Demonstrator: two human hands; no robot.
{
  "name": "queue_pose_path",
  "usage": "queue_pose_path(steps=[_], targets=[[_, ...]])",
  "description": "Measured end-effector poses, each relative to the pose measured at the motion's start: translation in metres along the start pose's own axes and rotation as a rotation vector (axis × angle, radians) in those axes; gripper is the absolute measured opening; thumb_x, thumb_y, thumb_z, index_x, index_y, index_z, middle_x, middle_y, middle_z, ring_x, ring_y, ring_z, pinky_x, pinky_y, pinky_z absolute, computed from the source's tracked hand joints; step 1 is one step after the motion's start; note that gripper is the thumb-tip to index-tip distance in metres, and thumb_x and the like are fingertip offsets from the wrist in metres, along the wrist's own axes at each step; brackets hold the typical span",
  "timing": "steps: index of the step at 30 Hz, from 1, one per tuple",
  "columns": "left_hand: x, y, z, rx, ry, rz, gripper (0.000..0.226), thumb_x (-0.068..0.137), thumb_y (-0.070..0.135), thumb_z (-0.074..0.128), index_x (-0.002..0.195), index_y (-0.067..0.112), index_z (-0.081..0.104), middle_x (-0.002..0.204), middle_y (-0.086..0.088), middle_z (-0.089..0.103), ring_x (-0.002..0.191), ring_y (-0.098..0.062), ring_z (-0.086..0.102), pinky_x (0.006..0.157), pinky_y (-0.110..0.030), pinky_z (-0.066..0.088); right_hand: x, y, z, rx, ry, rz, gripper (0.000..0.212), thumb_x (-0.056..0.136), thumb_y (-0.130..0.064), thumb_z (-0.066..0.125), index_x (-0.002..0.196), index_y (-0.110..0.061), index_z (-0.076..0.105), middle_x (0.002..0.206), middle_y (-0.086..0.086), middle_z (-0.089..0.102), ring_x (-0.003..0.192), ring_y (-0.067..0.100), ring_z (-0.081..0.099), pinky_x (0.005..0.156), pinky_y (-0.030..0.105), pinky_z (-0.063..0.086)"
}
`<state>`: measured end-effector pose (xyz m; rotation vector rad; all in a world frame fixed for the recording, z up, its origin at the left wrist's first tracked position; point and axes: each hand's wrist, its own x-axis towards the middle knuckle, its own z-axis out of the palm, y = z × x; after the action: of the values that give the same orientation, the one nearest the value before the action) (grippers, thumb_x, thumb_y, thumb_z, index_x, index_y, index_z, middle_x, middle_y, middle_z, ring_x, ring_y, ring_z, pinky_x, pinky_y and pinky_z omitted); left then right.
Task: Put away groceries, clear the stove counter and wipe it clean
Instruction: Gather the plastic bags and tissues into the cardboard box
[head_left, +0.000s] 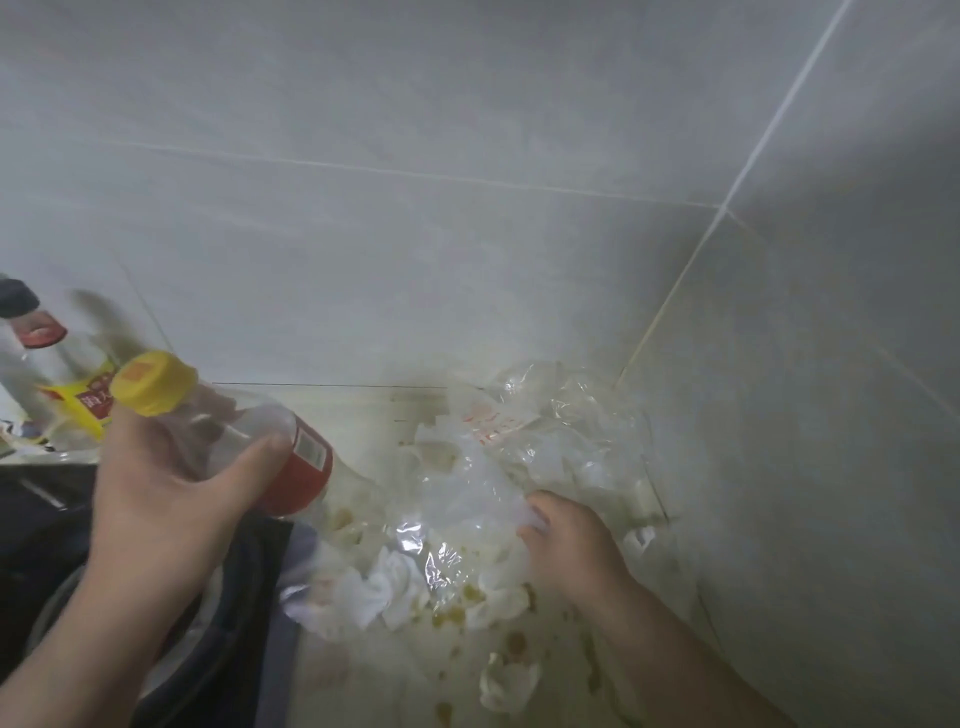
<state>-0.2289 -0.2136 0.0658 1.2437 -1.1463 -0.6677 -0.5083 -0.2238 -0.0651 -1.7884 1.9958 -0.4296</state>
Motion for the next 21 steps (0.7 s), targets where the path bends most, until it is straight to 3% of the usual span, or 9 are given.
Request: queue_pose_path(steps=[2,4,8,12,15,18,20,21], targets=[[-0.008,0.011,-0.009,0.004,0.013,0.005,0.032,0.066,0.014,0.066,0.09,0.026,0.047,0.069,0.041,0.06,0.067,0.023,0.056,0.058,0.004,0.041,-0.003,-0.003,-0.006,0.013,0.04,-0.017,0.017,0.088,-0.028,0.061,0.08,-0.018,0.05,0.072,-0.006,0.052,0.07,0.015,0.051,0.063,0.029,0.041],[-0.012,0.017,-0.022,0.033,-0.003,0.017,0.034,0.073,0.003,0.067,0.082,0.032,0.051,0.068,0.047,0.057,0.068,0.027,0.054,0.058,0.006,0.038,-0.007,-0.011,-0.018,0.055,0.099,-0.029,0.025,0.087,-0.03,0.062,0.077,-0.011,0.049,0.062,-0.004,0.042,0.059,0.013,0.039,0.056,0.029,0.038],[-0.013,0.016,-0.058,0.089,-0.104,0.033,0.065,0.071,-0.013,0.068,0.082,0.051,0.064,0.079,0.036,0.065,0.073,0.017,0.061,0.063,0.002,0.044,-0.02,-0.038,-0.049,0.181,0.209,-0.075,0.029,0.084,-0.026,0.064,0.072,-0.008,0.046,0.06,-0.005,0.03,0.055,0.009,0.027,0.052,0.028,0.028],[-0.02,0.017,-0.09,0.08,-0.166,0.042,0.049,0.057,0.005,0.086,0.093,0.033,0.067,0.086,0.014,0.073,0.075,-0.003,0.068,0.066,-0.009,0.052,-0.044,-0.079,-0.078,0.319,0.278,-0.112,0.028,0.084,-0.022,0.065,0.069,-0.007,0.047,0.059,0.001,0.035,0.055,0.006,0.031,0.053,0.026,0.031],[-0.034,0.029,-0.113,0.012,-0.173,-0.019,0.049,0.053,0.016,0.08,0.101,0.017,0.069,0.089,-0.001,0.074,0.085,-0.026,0.07,0.071,-0.031,0.056,-0.074,-0.118,-0.094,0.453,0.271,-0.136,0.03,0.084,-0.017,0.066,0.062,-0.01,0.045,0.054,-0.007,0.037,0.052,0.002,0.033,0.05,0.018,0.029],[-0.05,0.037,-0.138,-0.005,-0.182,-0.052,0.065,0.046,0.022,0.092,0.105,0.015,0.067,0.094,-0.003,0.074,0.089,-0.025,0.07,0.073,-0.042,0.055,-0.107,-0.151,-0.098,0.548,0.218,-0.159,0.024,0.083,-0.018,0.068,0.065,-0.01,0.054,0.057,0.001,0.049,0.055,0.005,0.041,0.054,0.021,0.034],[-0.061,0.042,-0.156,-0.035,-0.176,-0.061,0.061,0.047,0.028,0.088,0.102,0.016,0.066,0.094,-0.005,0.074,0.086,-0.022,0.071,0.072,-0.039,0.056,-0.128,-0.17,-0.093,0.581,0.162,-0.176,0.018,0.082,-0.022,0.068,0.071,-0.01,0.061,0.068,0.01,0.061,0.061,0.01,0.05,0.059,0.025,0.039],[-0.068,0.044,-0.166,-0.062,-0.171,-0.07,0.053,0.051,0.02,0.09,0.098,0.019,0.067,0.091,-0.006,0.074,0.082,-0.019,0.071,0.069,-0.033,0.057,-0.138,-0.178,-0.09,0.592,0.139,-0.183,0.017,0.083,-0.022,0.068,0.071,-0.012,0.062,0.067,0.007,0.062,0.061,0.01,0.051,0.059,0.026,0.04]])
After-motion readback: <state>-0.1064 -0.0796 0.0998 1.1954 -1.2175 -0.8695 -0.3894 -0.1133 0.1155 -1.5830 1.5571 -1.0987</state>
